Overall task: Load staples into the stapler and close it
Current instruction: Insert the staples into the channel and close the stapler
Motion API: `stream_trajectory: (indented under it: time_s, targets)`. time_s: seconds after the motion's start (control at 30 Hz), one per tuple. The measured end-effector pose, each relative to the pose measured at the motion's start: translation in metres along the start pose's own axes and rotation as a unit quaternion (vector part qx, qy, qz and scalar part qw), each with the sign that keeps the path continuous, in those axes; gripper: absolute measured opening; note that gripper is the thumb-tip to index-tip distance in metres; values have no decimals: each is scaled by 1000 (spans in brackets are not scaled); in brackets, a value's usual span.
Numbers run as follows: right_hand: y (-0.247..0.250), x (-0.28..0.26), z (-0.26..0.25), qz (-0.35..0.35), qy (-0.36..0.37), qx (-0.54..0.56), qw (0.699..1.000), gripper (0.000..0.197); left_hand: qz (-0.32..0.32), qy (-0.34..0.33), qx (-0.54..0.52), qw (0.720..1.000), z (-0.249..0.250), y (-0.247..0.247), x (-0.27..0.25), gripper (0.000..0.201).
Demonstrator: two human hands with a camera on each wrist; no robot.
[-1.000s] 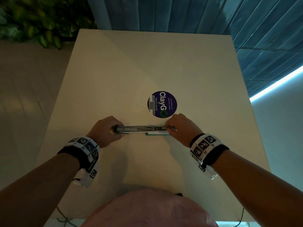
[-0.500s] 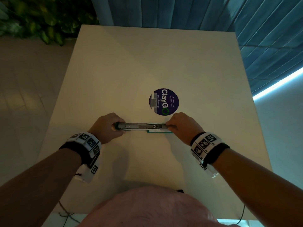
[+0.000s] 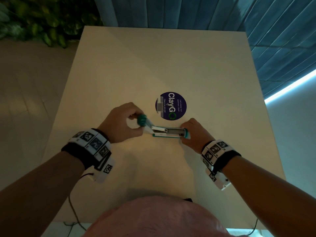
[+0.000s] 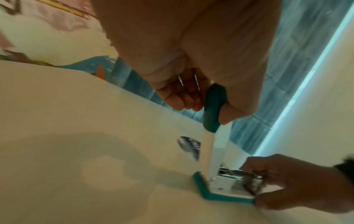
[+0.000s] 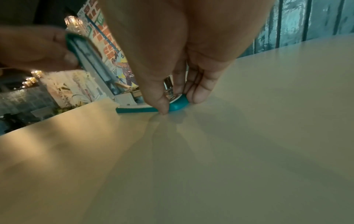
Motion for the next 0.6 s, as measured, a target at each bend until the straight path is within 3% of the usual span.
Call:
stream_trajectory:
  time_s: [0.1,0.23,0.6]
  targets:
    - [-1,0,0,5,1,4,1000,29,-35,-33,-10,999,21,-31,20,35]
    - [-3,1,2,10,-7,11,1000,31,-110,-37,53,992,26,-79,36,23]
    - [-3,4,7,8,8,4,1000,31,-115,-47,26,992,17,-83,42,24]
Point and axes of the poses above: each hand's wrist, its own x-axis towards the middle knuckle, its own y-axis out of the back of the hand, z = x × y, the point moved 2 cm from there along x, towards the middle knuckle, and after that the axes turned 10 degrees about -x, right-handed, at the moved point
